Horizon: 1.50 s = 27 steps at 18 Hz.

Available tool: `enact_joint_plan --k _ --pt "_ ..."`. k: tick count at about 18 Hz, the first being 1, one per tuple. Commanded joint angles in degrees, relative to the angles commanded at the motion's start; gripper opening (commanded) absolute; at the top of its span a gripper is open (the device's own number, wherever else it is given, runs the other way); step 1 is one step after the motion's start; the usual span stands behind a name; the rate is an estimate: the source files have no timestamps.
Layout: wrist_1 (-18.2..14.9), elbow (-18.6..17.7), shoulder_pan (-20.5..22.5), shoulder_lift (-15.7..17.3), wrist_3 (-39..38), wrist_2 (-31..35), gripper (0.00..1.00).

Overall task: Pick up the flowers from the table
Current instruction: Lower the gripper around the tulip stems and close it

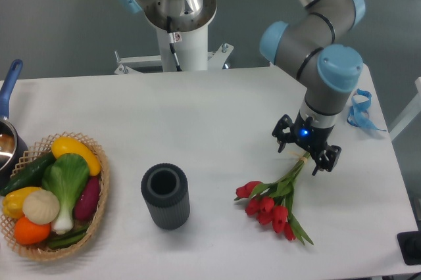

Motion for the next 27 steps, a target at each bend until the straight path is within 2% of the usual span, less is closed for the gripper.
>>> enact_joint_plan --k 7,11,18,20,23,25,27 --pt "0.1 0.9 -0.6 -3.3 -0.3 0.1 1.0" --pt "5.1 0.6 -1.8 -5.1 -2.1 0.1 1.0" --pt "5.3 0.5 -2.1 -5.5 -2.4 0.4 0.99" --pt "5.3 0.4 -2.1 -5.5 -2.3 0.4 0.79" --pt "5.3 0.4 -2.1 -5.5 -2.3 0.5 0.65" --pt "5.3 0.4 -2.1 -5.5 -2.3 0.5 0.61" --pt "5.3 0.3 -2.1 -5.3 -2.2 0.6 0.53"
